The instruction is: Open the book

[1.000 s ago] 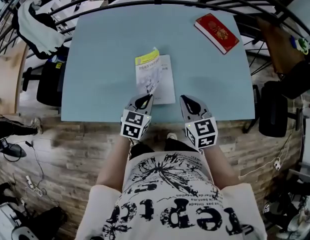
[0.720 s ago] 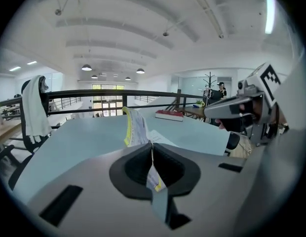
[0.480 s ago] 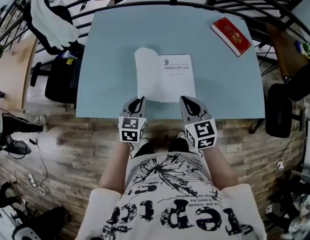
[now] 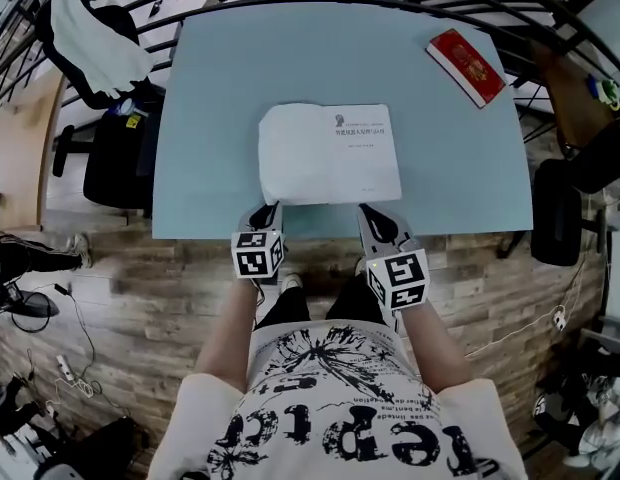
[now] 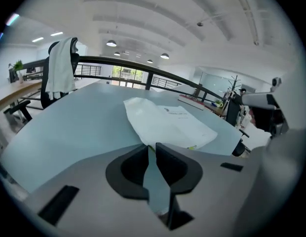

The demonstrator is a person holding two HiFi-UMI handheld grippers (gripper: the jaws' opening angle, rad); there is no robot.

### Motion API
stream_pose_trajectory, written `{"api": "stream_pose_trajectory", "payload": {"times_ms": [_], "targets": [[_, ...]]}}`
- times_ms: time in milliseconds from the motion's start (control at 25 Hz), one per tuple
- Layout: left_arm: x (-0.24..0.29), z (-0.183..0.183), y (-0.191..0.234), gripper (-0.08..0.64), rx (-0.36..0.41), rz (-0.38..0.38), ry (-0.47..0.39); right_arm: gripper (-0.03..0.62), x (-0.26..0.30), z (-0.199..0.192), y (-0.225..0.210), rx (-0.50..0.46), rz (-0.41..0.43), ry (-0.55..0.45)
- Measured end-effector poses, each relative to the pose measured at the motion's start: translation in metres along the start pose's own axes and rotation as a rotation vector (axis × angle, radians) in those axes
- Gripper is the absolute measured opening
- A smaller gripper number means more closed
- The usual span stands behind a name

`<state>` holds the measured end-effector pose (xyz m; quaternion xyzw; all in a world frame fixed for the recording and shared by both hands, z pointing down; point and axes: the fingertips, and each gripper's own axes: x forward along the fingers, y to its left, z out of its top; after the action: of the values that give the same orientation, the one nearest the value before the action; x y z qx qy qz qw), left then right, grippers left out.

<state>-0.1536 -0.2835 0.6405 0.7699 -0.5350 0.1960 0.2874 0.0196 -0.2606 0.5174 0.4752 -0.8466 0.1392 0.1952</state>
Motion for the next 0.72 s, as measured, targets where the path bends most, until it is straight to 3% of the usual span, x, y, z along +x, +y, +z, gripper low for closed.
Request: {"api": "stream_pose_trajectory", "payload": {"times_ms": [120, 280, 360, 480, 720], "targets": [[0.009, -0.011, 0.007, 0.06, -0.028, -0.017, 0.034, 0.011, 0.001, -0.006, 0.003, 0.021, -0.021, 0.01], [0.016, -0.02, 0.013, 0.071, -0.005, -0.014, 0.061, 0.01, 0.004, -0.015, 0.009, 0.033, -0.03, 0.019], [0.015, -0.023, 0.014, 0.109, 0.017, -0.002, 0.067, 0.009, 0.004, -0.02, 0.011, 0.037, -0.029, 0.024], [0.009, -0.026, 0.013, 0.147, 0.033, 0.004, 0.066, 0.01, 0.003, -0.022, 0.013, 0.036, -0.026, 0.028], [-0.017, -0.012, 0.012, 0.147, 0.07, 0.007, 0.017, 0.009, -0.002, -0.004, 0.016, 0.0, 0.006, -0.015]]}}
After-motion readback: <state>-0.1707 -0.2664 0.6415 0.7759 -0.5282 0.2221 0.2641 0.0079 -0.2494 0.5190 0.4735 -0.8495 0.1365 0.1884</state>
